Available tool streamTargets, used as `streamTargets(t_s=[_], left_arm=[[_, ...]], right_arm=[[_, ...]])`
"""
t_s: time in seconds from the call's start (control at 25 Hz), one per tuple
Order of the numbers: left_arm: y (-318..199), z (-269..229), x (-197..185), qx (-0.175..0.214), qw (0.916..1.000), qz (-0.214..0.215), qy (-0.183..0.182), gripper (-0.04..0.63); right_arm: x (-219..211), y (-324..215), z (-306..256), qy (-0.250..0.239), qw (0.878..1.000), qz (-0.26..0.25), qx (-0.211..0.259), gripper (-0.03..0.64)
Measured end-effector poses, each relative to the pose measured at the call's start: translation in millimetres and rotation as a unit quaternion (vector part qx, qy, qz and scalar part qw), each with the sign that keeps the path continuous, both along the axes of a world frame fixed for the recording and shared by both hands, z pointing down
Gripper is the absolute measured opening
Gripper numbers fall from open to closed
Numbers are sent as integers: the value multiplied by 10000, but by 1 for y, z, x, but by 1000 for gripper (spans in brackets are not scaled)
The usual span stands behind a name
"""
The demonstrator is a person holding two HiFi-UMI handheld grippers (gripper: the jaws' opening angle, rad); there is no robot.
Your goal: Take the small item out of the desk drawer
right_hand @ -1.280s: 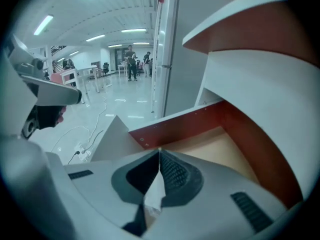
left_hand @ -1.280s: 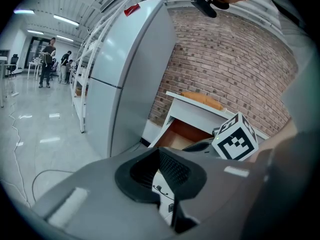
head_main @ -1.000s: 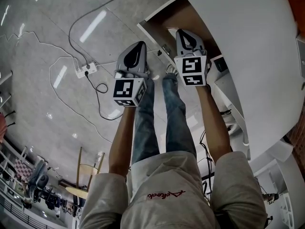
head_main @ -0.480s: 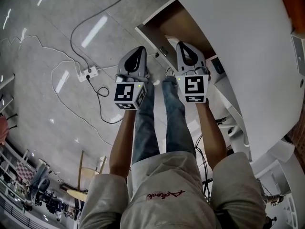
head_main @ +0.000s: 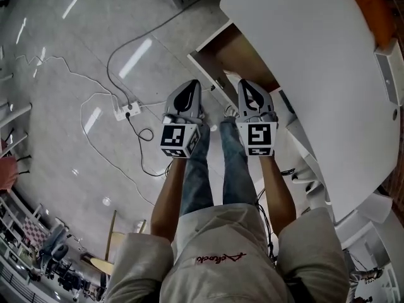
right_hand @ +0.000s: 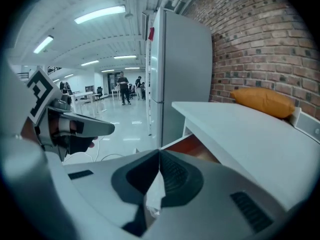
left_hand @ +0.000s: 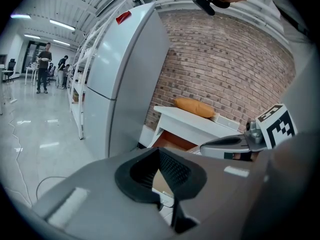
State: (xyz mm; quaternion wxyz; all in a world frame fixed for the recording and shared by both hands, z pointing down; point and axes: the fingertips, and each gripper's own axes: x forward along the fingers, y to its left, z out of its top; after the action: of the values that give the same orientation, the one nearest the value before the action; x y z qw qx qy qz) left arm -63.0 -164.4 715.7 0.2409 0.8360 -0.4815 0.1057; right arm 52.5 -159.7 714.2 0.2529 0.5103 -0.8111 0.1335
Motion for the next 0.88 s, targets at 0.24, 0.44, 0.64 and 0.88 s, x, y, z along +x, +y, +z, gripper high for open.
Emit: streamTargets(t_s=[0.24, 0.44, 0.64, 0.88], left_arm=[[2, -43, 1, 134, 9999, 57, -15, 9], [-2, -85, 5, 322, 9994, 87, 9, 9], [-10, -122, 3, 531, 9986, 10, 48, 9], [-13, -161, -4, 718, 9974, -88, 43, 9]], right_arm=[[2, -1, -48, -106, 9997, 98, 198, 14], [5, -7, -94, -182, 9988, 184, 412, 13], [5, -11, -131, -211, 9978, 207, 598, 12], [9, -13, -171, -253, 9961, 318, 784, 13]])
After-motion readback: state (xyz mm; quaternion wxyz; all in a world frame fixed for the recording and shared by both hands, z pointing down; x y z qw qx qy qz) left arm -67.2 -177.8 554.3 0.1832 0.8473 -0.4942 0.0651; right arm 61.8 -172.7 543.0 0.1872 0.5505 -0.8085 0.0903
